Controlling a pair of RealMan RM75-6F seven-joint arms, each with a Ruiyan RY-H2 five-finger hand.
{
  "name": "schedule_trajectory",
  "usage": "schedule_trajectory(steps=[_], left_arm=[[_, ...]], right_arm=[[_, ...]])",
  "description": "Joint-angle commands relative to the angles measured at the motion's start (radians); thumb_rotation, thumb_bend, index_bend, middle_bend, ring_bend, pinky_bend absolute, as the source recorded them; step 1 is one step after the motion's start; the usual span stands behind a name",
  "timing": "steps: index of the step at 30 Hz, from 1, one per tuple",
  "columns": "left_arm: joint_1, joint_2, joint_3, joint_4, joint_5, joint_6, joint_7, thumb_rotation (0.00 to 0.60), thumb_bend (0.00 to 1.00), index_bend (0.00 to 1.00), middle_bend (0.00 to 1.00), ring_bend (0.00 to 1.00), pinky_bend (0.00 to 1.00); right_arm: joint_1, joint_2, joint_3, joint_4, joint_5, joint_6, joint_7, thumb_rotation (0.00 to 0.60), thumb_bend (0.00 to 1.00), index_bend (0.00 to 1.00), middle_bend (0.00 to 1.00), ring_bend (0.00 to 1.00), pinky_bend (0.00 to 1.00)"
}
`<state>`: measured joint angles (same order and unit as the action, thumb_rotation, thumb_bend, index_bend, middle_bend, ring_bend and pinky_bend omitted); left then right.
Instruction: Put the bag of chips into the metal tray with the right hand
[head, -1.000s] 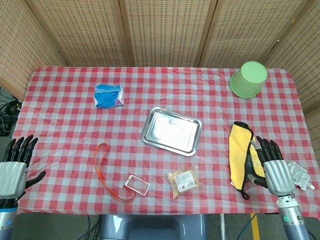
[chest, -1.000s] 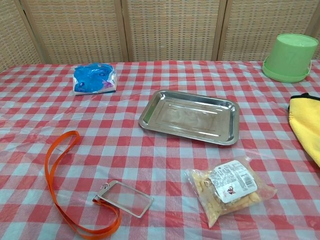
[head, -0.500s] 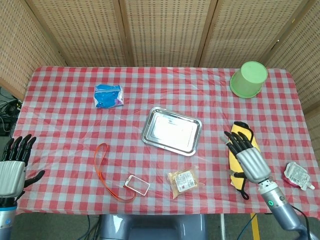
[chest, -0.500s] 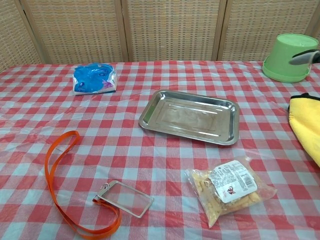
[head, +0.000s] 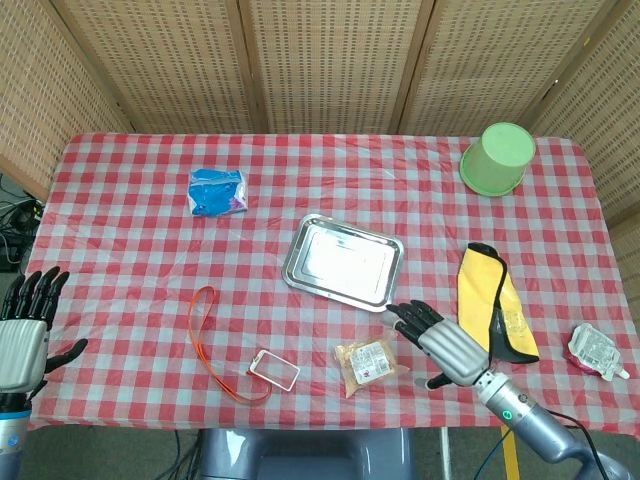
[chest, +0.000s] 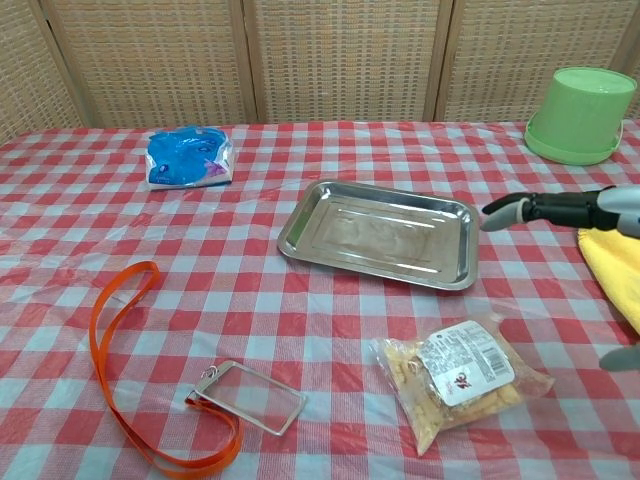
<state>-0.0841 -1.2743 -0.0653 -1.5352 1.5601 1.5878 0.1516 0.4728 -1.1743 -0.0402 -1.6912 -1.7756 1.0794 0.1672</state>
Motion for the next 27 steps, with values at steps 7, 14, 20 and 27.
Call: schedule_trajectory(steps=[7,14,20,27], left_arm=[[0.006,0.005,0.002,-0.008,0.008,0.016,-0.001,0.6,0.06,0.0,0.0,0.0,0.0],[0.004,0.009,-0.001,-0.012,-0.008,0.002,0.002,0.6,0.06,0.0,0.0,0.0,0.0],[0.003,0.014,-0.006,-0.015,-0.025,-0.006,-0.004,0.6,0.06,0.0,0.0,0.0,0.0],[-0.001,0.015,-0.01,-0.012,-0.037,-0.019,-0.007,0.6,0.06,0.0,0.0,0.0,0.0]], right_arm=[[0.013,-0.086,-0.023,-0.018,0.019,-0.05,-0.086,0.6,0.14,0.12,0.0,0.0,0.0],[0.047,-0.176,-0.009,0.017,0.069,-0.11,-0.098,0.6,0.14,0.12,0.0,0.0,0.0],[0.071,-0.233,0.006,0.067,0.115,-0.149,-0.099,0.6,0.15,0.13,0.0,0.0,0.0],[0.089,-0.279,0.009,0.126,0.148,-0.175,-0.076,0.6,0.15,0.15,0.0,0.0,0.0]])
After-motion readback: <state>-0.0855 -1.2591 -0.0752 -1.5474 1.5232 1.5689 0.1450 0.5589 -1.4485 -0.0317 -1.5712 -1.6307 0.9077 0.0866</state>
